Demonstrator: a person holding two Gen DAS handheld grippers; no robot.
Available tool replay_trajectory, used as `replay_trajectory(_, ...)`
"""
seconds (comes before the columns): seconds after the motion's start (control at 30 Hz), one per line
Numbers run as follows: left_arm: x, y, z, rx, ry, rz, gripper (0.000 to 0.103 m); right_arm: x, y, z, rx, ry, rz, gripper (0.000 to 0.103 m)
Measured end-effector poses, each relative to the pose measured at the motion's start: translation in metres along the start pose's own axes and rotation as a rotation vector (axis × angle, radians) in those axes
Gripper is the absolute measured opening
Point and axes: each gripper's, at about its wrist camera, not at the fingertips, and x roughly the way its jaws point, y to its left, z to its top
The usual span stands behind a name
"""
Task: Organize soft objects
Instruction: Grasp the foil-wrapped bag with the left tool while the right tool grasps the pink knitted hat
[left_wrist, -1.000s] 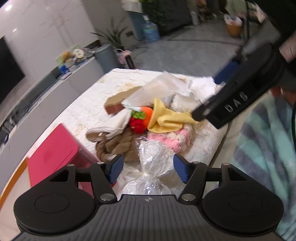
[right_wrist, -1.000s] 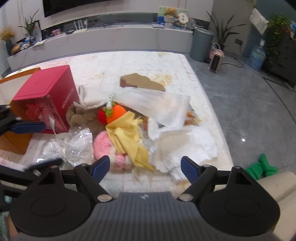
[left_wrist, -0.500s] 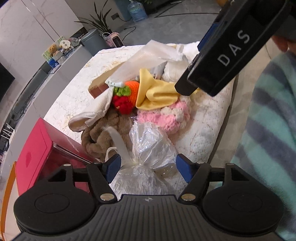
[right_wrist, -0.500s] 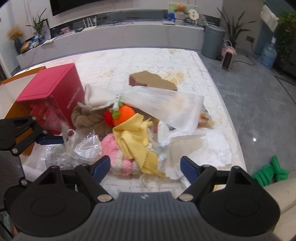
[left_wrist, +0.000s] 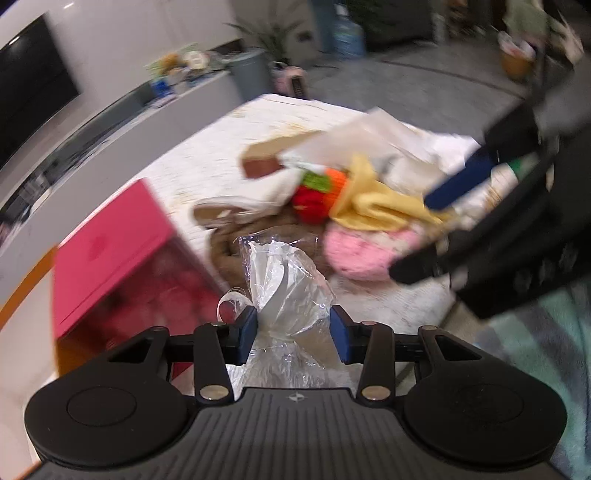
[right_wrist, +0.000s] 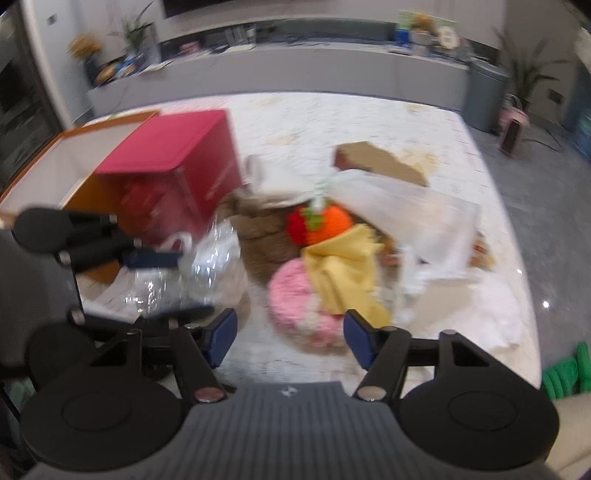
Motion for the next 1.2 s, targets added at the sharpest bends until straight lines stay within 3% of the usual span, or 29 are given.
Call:
replay_trajectory(0.07, -0.007, 0.008, -0.003, -0.047, -0.001, 0.005, 0.048, 0.009, 0.008, 0.003, -0.035, 0.027, 0.004, 0.052)
replay_trajectory(0.2, -0.004, 0.015, -0.011, -0.090, 0.028, 0.002, 0.050, 0.029, 0.020, 0.010, -0.092, 0.092, -0.013, 0.050)
replay_trajectory(0.53, 0.003, 0.016, -0.026, -0.014, 0.075, -0.001, 0.080, 0.073, 0.038, 0.018, -0.241, 0.208, -0.142, 0.051)
replay_trajectory(0.67, 0.014, 0.013, -0.027, 0.017, 0.099, 0.043, 0.080, 0.081, 0.035, 0.018, -0.232, 0.237, -0.155, 0.049)
replay_trajectory(0.77, 0.019, 0.012, -0.030, 0.031, 0.106, 0.085, 0.069, 0.086, 0.034, 0.020, -0.231, 0.245, -0.190, 0.031)
replay_trajectory(0.9, 0.014, 0.012, -0.031, 0.009, 0.089, 0.097, 0.057, 0.083, 0.031, 0.020, -0.209, 0.225, -0.188, 0.021)
replay_trajectory(0.97, 0.005, 0.011, -0.030, -0.007, 0.054, 0.085, 0.054, 0.076, 0.026, 0.021, -0.177, 0.204, -0.160, 0.017)
replay_trajectory(1.0, -0.001, 0.012, -0.029, -0.017, 0.036, 0.082, 0.052, 0.072, 0.023, 0.023, -0.164, 0.188, -0.140, 0.006)
replay_trajectory(1.07, -0.008, 0.013, -0.027, -0.039, 0.020, 0.081, 0.051, 0.060, 0.017, 0.026, -0.119, 0.149, -0.068, 0.006)
replay_trajectory(1.2, -0.020, 0.019, -0.025, -0.100, 0.006, 0.072, 0.050, 0.037, 0.017, 0.029, -0.089, 0.085, -0.008, 0.005)
